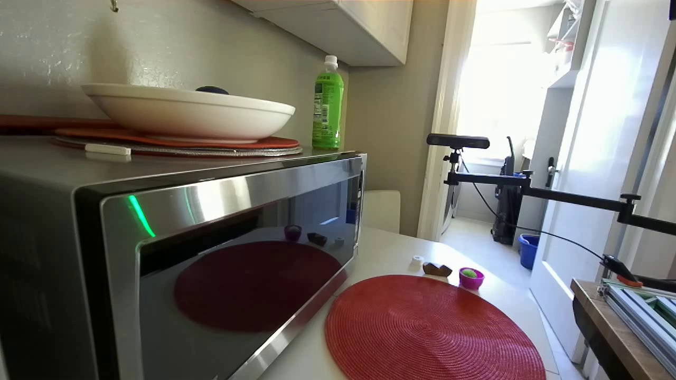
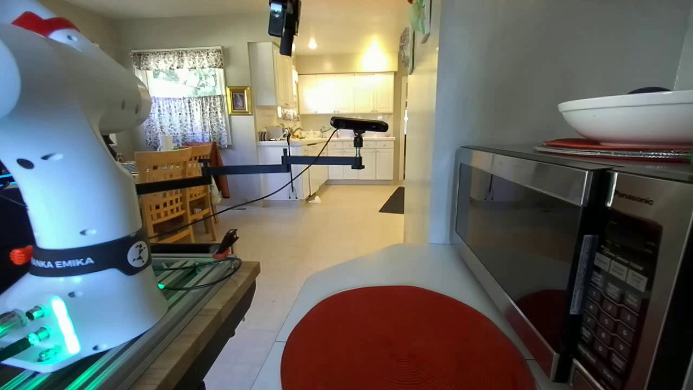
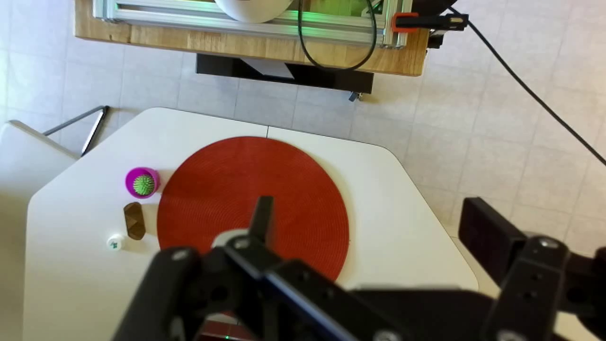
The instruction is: Open the microwave door
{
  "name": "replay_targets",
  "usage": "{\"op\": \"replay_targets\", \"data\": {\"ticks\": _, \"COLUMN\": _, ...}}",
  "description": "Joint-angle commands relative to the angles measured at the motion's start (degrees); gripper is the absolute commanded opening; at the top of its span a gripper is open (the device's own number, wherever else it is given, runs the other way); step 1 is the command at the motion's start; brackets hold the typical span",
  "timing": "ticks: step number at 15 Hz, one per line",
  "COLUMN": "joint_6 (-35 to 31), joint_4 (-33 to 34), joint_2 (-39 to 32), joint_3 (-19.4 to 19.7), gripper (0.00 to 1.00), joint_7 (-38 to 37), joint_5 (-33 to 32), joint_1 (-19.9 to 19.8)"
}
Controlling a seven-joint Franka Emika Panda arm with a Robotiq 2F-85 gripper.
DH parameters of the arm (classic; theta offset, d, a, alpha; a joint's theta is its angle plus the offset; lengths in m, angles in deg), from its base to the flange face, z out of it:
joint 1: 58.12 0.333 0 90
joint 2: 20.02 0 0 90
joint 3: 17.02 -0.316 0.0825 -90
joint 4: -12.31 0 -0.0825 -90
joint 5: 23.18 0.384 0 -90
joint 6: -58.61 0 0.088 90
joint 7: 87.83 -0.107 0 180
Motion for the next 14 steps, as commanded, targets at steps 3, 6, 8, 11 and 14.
{"op": "replay_targets", "data": {"ticks": 3, "joint_6": -4.09, "joint_4": -1.36, "joint_2": -2.24, "joint_3": 1.17, "gripper": 1.00, "joint_7": 3.46, "joint_5": 1.46, "joint_1": 0.32}}
{"op": "replay_targets", "data": {"ticks": 6, "joint_6": -15.64, "joint_4": -4.35, "joint_2": -5.11, "joint_3": 2.53, "gripper": 1.00, "joint_7": 7.08, "joint_5": 1.37, "joint_1": 0.48}}
{"op": "replay_targets", "data": {"ticks": 8, "joint_6": -22.28, "joint_4": -5.61, "joint_2": -7.85, "joint_3": 3.94, "gripper": 1.00, "joint_7": 8.67, "joint_5": 1.32, "joint_1": 0.21}}
{"op": "replay_targets", "data": {"ticks": 11, "joint_6": -32.55, "joint_4": -7.07, "joint_2": -11.31, "joint_3": 6.56, "gripper": 1.00, "joint_7": 9.21, "joint_5": 1.68, "joint_1": -0.93}}
{"op": "replay_targets", "data": {"ticks": 14, "joint_6": -42.77, "joint_4": -8.55, "joint_2": -14.19, "joint_3": 8.96, "gripper": 1.00, "joint_7": 7.99, "joint_5": 1.23, "joint_1": -2.95}}
